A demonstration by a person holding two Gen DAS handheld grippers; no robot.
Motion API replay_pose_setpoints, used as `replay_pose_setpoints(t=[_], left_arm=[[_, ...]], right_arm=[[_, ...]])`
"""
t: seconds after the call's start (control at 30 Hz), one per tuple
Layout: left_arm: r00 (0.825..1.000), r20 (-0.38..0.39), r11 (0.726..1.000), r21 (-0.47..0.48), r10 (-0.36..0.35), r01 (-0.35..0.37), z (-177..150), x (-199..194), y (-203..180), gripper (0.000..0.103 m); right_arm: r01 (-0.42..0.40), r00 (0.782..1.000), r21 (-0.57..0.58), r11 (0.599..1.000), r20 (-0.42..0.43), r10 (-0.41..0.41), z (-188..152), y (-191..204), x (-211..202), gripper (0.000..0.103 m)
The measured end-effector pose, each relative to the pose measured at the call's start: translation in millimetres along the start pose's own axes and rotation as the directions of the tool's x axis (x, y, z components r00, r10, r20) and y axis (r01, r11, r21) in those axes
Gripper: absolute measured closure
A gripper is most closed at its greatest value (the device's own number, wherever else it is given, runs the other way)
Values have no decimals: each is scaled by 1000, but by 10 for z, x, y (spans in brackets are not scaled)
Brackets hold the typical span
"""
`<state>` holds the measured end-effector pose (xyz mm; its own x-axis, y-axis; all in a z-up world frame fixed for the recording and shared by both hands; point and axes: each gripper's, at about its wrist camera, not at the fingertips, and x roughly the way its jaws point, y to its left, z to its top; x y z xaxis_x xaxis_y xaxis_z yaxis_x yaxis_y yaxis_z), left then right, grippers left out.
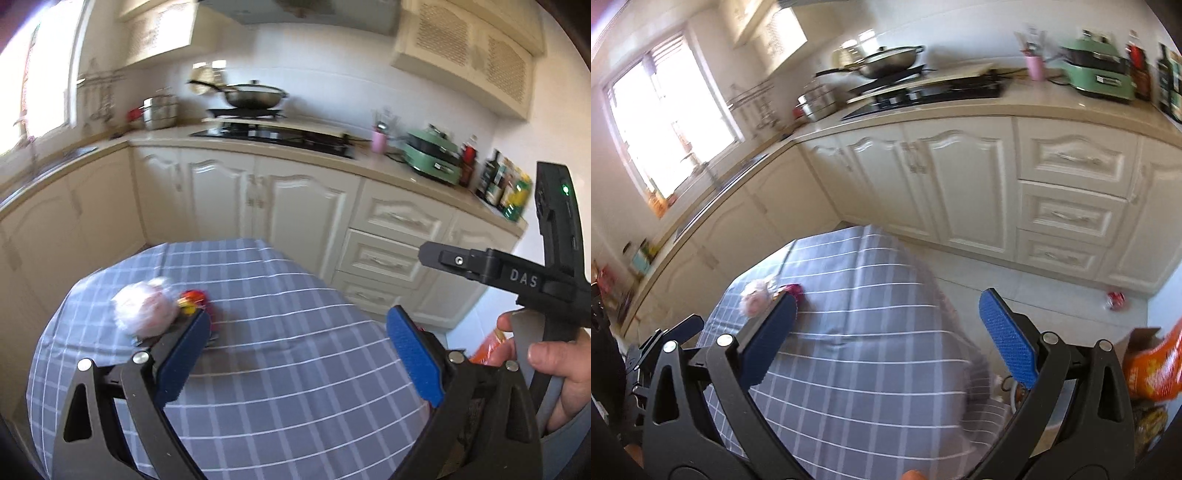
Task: Collect trash
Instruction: 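Move both tools back over the table, then grasp the clear plastic bag with the left gripper while the right gripper grasps the pink-and-yellow wrapper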
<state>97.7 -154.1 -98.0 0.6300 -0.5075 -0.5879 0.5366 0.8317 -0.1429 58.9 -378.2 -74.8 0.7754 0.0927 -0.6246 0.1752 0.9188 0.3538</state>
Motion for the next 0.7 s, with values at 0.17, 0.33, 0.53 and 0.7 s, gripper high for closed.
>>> replay_pose_setpoints(t=[0.17,0.33,0.53,0.7], left_arm=[[997,5,996,-61,72,-72,-79,-59,495,9],[987,4,983,-88,162,-161,-147,-45,914,9],[966,-21,965,-55,257,-257,-191,151,1243,9],[957,-63,959,17,283,-283,-176,560,1383,9]], right_arm=[[-33,999,-72,997,-32,31,-3,399,249,6],[-52,997,-123,991,-65,45,-10,686,508,6],[-67,990,-174,983,-133,44,-92,893,906,6],[-71,981,-202,977,-193,32,-156,954,1263,6]])
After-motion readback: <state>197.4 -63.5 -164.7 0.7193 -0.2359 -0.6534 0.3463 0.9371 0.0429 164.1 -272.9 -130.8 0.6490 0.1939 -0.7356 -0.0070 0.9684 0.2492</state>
